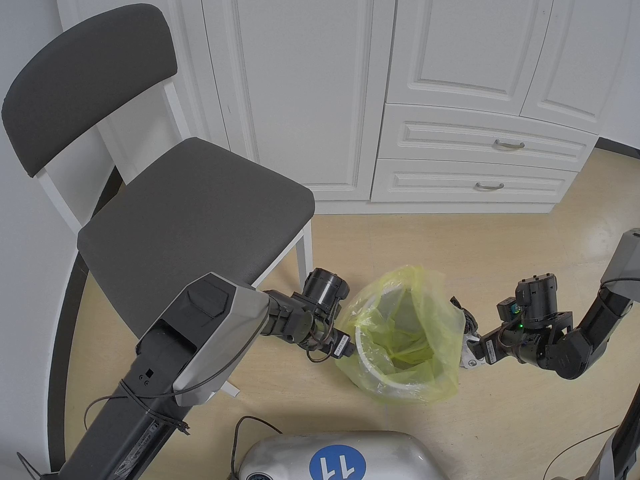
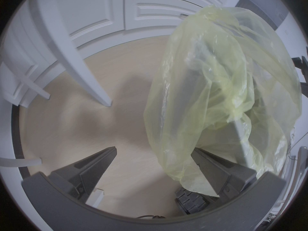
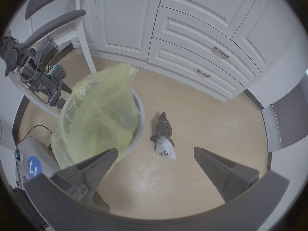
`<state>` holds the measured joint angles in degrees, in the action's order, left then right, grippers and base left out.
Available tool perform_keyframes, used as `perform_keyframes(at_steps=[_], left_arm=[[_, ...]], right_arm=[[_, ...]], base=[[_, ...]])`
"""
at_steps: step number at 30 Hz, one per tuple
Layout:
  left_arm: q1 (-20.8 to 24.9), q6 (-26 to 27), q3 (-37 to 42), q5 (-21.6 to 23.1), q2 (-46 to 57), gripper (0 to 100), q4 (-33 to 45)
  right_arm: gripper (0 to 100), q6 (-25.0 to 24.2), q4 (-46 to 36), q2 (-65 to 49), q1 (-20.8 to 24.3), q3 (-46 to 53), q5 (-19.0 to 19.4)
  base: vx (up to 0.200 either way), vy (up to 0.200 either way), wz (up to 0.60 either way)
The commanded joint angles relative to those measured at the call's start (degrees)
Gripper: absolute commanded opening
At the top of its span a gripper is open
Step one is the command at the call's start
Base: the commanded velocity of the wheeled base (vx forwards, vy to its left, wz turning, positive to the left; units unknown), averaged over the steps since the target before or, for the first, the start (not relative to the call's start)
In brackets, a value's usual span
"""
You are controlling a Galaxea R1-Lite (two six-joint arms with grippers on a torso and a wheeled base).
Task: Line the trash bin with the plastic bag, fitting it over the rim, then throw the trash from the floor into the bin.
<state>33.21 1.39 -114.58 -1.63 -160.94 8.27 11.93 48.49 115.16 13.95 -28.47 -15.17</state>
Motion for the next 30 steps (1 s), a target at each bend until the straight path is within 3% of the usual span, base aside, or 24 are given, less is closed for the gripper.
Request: perform_keyframes(at_steps=[1, 8, 17, 25, 30], left_arm=[[1.2, 0.0, 0.0, 0.5, 0.0, 100, 0.3], [2.7, -0.9, 0.0, 1.1, 0.0, 100, 1.0], [2.6, -4.8, 0.1, -4.9, 2.0, 100, 6.2], [2.6, -4.6, 14.0, -5.7, 12.2, 100, 6.1], [3.9, -4.6, 21.5, -11.9, 16.5, 100, 3.4]], right_arm=[[100, 0.0, 0.0, 0.2, 0.1, 0.1, 0.0], [100, -0.1, 0.1, 0.2, 0.7, 0.2, 0.0], [100, -0.6, 0.7, 0.3, 3.1, 0.1, 0.3], [100, -3.8, 1.0, 1.0, 6.4, -0.1, 0.3], [100, -4.1, 1.0, 2.0, 7.7, -0.1, 0.5]], base=[[0.000, 0.000, 0.00], [0.000, 0.000, 0.00], [0.000, 0.000, 0.00], [0.000, 0.000, 0.00], [0.000, 0.000, 0.00]])
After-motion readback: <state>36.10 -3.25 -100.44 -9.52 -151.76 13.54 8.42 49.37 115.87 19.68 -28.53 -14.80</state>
